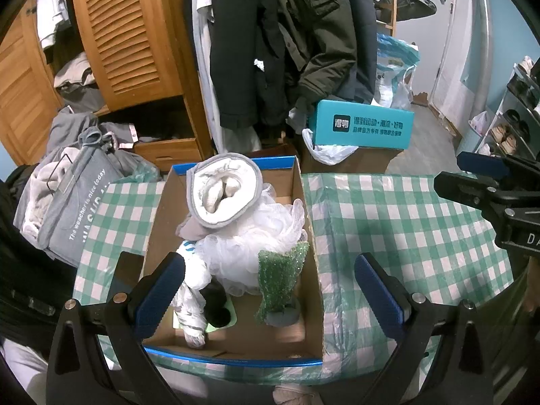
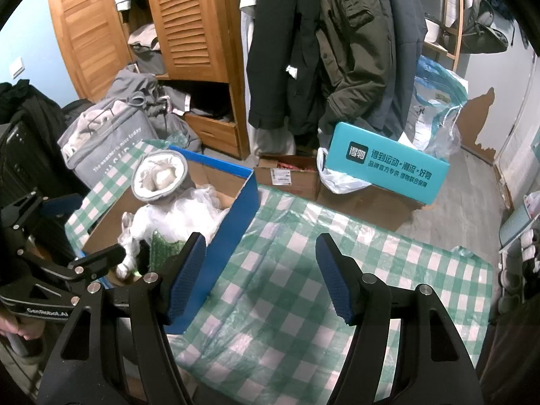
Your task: Organize soft objects
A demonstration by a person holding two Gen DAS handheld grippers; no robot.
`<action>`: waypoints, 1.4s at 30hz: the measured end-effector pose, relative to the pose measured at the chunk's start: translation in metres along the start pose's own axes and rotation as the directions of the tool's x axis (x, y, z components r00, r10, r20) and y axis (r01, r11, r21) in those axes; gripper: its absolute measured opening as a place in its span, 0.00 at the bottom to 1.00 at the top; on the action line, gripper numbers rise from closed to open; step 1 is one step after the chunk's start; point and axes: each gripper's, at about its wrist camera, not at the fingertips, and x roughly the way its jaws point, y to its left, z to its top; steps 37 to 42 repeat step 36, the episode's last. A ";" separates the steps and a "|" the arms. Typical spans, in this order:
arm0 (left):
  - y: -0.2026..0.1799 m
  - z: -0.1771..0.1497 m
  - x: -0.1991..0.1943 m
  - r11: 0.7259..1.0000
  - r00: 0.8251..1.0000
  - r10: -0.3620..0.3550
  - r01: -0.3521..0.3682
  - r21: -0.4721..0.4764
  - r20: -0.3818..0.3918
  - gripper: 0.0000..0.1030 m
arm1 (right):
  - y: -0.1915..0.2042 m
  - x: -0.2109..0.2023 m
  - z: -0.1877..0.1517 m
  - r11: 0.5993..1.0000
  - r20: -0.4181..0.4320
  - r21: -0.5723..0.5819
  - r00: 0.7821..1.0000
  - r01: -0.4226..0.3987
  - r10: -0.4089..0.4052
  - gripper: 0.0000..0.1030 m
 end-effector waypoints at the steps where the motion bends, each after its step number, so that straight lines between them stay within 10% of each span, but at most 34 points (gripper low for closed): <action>1: 0.000 0.000 0.000 1.000 1.000 0.000 0.000 0.000 0.000 0.98 | 0.000 0.000 0.000 1.000 0.000 0.000 1.000 0.001 -0.001 0.65; 42: -0.001 0.002 0.000 1.000 1.000 -0.012 0.012 -0.002 -0.002 0.98 | -0.003 -0.001 0.000 1.000 -0.001 -0.002 1.000 0.001 -0.001 0.65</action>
